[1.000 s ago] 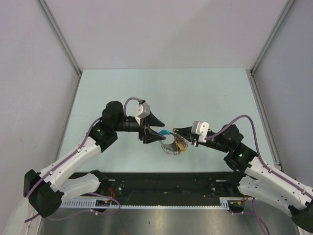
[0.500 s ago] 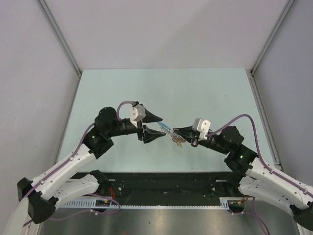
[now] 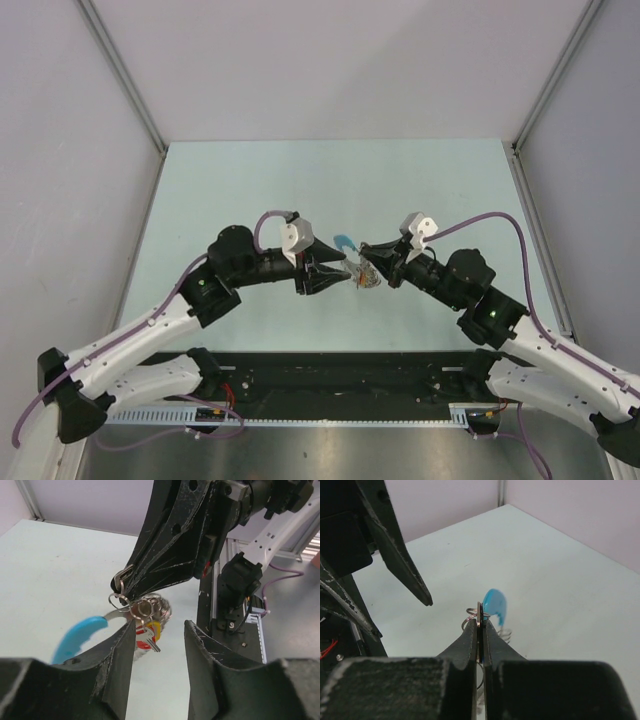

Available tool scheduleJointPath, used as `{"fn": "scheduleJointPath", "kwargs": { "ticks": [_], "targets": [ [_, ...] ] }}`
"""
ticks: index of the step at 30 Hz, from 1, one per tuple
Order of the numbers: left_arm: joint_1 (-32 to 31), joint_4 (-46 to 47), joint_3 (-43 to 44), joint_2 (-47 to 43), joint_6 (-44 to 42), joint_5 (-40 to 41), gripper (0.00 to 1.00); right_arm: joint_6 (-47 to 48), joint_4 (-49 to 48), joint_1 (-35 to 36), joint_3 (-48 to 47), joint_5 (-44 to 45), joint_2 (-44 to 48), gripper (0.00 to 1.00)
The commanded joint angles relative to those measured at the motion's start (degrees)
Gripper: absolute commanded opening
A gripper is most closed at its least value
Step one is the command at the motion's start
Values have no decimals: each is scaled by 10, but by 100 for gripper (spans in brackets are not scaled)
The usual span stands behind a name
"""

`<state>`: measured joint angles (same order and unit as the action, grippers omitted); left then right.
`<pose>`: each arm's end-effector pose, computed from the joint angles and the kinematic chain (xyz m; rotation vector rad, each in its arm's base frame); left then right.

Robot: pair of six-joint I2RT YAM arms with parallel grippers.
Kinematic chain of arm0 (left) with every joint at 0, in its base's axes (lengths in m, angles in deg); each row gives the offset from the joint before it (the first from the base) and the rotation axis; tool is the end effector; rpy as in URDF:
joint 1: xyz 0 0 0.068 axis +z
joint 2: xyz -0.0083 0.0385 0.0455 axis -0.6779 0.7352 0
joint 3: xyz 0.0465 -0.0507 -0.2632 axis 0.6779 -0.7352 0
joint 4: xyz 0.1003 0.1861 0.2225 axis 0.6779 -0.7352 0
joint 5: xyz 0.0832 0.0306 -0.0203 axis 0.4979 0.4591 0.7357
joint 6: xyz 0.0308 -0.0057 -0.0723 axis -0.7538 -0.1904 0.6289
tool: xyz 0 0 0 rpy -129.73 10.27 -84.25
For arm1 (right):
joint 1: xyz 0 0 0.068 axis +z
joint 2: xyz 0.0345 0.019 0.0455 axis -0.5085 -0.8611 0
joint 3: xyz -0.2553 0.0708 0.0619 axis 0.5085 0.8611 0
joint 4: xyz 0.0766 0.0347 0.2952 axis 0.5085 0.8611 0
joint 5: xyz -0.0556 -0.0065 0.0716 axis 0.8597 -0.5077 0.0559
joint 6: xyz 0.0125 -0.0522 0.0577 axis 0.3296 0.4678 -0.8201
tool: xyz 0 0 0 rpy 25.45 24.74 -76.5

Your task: Remove the keys from the keyring

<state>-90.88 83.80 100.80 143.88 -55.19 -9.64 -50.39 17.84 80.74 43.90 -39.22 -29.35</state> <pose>0.1701 -0.2431 0.3479 1.0574 1.3549 -1.1105 0.1659 0.2071 0.3369 -0.7534 1.3874 0.7211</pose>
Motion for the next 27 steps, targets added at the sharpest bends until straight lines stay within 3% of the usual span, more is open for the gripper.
{"fn": "scheduleJointPath", "kwargs": {
  "ticks": [1, 17, 27],
  "targets": [
    [-16, 48, -3, 6, 27, 68, 47, -60, -11, 3, -33, 44, 2, 0],
    [-28, 72, 16, 82, 13, 158, 50, -119, -7, 13, -33, 68, -10, 0],
    [-29, 56, 21, 107, -14, 152, 51, -175, 60, 16, -57, 35, -8, 0]
  ]
}}
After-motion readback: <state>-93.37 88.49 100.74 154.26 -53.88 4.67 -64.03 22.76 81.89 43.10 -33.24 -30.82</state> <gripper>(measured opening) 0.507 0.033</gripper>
